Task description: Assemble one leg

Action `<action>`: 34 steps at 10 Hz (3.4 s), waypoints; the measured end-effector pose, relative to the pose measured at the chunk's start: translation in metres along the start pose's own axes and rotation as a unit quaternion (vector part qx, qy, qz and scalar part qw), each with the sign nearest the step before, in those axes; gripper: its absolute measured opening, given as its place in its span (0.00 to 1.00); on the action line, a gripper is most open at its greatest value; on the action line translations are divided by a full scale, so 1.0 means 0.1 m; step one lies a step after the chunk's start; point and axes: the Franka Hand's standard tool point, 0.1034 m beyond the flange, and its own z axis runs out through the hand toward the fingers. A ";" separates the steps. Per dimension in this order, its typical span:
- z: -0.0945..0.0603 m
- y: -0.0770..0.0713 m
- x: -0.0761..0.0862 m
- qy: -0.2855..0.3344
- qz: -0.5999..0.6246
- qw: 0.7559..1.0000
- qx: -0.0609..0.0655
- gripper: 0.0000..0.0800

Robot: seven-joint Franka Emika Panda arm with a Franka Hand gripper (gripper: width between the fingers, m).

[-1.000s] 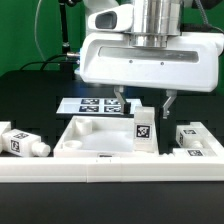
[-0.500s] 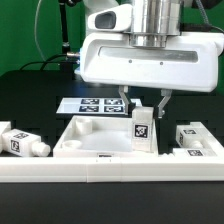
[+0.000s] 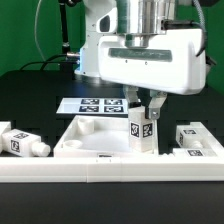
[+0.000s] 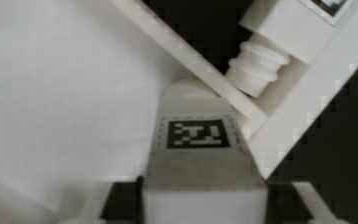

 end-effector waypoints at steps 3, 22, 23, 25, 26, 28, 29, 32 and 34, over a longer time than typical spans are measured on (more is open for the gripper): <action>0.00 0.01 0.02 -0.011 0.105 0.994 -0.002 0.36; -0.03 0.00 0.10 0.009 -0.515 0.857 -0.026 0.81; -0.03 0.00 0.10 0.009 -0.512 0.859 -0.026 0.65; -0.03 0.00 0.10 0.009 -0.505 0.863 -0.025 0.47; -0.03 0.00 0.10 0.010 -0.495 0.868 -0.025 0.35; -0.03 0.00 0.10 0.011 -0.449 0.893 -0.024 0.36; -0.03 0.00 0.11 0.012 -0.412 0.911 -0.024 0.36; -0.03 0.01 0.13 0.010 -0.288 0.958 -0.018 0.36; -0.04 0.02 0.13 0.008 -0.170 0.985 -0.013 0.36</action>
Offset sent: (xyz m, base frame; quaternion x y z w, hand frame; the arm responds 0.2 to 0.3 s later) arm 0.0000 0.0000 0.0000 0.0000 0.0000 0.1296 0.9916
